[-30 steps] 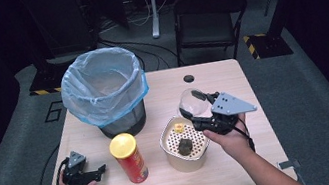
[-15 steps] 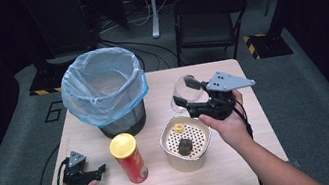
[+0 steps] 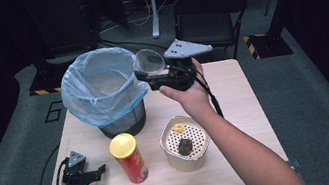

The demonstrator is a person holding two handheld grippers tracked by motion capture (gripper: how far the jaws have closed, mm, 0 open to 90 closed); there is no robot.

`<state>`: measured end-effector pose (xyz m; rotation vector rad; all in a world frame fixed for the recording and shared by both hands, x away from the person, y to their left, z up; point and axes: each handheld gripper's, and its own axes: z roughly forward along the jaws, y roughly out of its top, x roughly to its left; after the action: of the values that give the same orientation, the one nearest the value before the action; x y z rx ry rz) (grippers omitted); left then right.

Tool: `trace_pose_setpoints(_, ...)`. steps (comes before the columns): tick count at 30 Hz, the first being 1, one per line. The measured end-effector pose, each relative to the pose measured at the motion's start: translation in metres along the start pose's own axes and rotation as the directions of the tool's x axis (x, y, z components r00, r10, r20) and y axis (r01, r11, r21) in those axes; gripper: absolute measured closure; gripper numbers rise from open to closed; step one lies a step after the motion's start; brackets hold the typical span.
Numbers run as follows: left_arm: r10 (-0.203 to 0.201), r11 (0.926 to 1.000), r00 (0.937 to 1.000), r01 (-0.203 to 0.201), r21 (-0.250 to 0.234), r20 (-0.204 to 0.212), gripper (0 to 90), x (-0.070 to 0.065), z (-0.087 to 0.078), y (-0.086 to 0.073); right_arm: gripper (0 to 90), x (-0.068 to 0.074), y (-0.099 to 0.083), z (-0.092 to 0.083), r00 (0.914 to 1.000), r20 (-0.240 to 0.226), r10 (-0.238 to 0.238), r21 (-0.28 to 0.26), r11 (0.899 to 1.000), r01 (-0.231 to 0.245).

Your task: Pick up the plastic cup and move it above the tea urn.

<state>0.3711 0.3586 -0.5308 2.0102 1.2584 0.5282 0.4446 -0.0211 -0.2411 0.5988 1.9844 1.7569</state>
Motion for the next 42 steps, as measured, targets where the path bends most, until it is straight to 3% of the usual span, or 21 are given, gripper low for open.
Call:
trace_pose_setpoints(4, -0.038, 0.9986, 0.9993, 0.038, -0.037, 0.002, 17.1, -0.003, -0.003, -0.003, 34.1, 0.002, 0.009, 0.026, 0.9999, -0.013, -0.003, 0.000, 1.000, 0.003)
trace_pose_setpoints(6, -0.029, 0.9990, 0.9992, 0.030, -0.032, 0.027, 19.5, -0.002, -0.008, -0.005, 34.1, 0.003, 0.010, 0.042, 0.9998, -0.019, 0.009, 0.021, 1.000, -0.008)
trace_pose_setpoints(7, -0.031, 0.9986, 0.9991, 0.032, -0.043, 0.029, 19.6, -0.004, -0.009, -0.007, 34.0, 0.002, 0.010, 0.050, 0.9999, -0.014, 0.003, 0.029, 1.000, -0.003)
trace_pose_setpoints(10, 0.003, 0.9999, 0.9998, -0.002, -0.011, 0.019, 20.6, -0.009, -0.018, -0.010, 33.4, 0.000, 0.009, 0.072, 1.0000, -0.009, 0.003, 0.052, 0.999, -0.003)
trace_pose_setpoints(17, -0.015, 0.9994, 0.9996, 0.016, -0.032, 0.022, 21.9, -0.017, -0.034, -0.016, 29.5, 0.002, 0.004, 0.115, 1.0000, 0.001, -0.003, 0.139, 0.990, 0.003)
trace_pose_setpoints(21, -0.017, 0.9996, 0.9995, 0.018, -0.022, 0.025, 21.2, -0.018, -0.041, -0.021, 15.0, 0.004, -0.001, 0.128, 1.0000, 0.009, -0.005, 0.153, 0.988, 0.003)
trace_pose_setpoints(25, -0.025, 0.9987, 0.9996, 0.025, -0.045, 0.016, 19.1, -0.019, -0.049, -0.023, 6.0, 0.003, -0.004, 0.132, 0.9995, 0.023, 0.024, 0.150, 0.988, -0.027)
trace_pose_setpoints(27, -0.033, 0.9976, 0.9994, 0.034, -0.061, 0.012, 17.0, -0.019, -0.051, -0.024, 3.5, 0.003, -0.003, 0.130, 0.9997, 0.010, 0.022, 0.146, 0.989, -0.023)
trace_pose_setpoints(29, -0.036, 0.9983, 0.9992, 0.037, -0.046, 0.018, 15.1, -0.017, -0.052, -0.025, 2.4, 0.004, -0.003, 0.130, 0.9999, 0.004, 0.015, 0.152, 0.988, -0.015)
trace_pose_setpoints(35, -0.048, 0.9982, 0.9982, 0.050, -0.033, 0.036, 14.8, -0.016, -0.051, -0.025, 5.0, 0.001, -0.002, 0.119, 0.9998, 0.002, 0.020, 0.137, 0.990, -0.020)
trace_pose_setpoints(39, -0.053, 0.9977, 0.9963, 0.056, -0.039, 0.068, 18.4, -0.018, -0.050, -0.022, 9.3, 0.002, -0.003, 0.107, 0.9998, 0.019, -0.005, 0.139, 0.990, 0.003)
trace_pose_setpoints(42, -0.056, 0.9970, 0.9944, 0.061, -0.048, 0.090, 20.5, -0.021, -0.048, -0.019, 14.8, 0.002, -0.004, 0.092, 0.9986, 0.020, -0.049, 0.133, 0.990, 0.046)
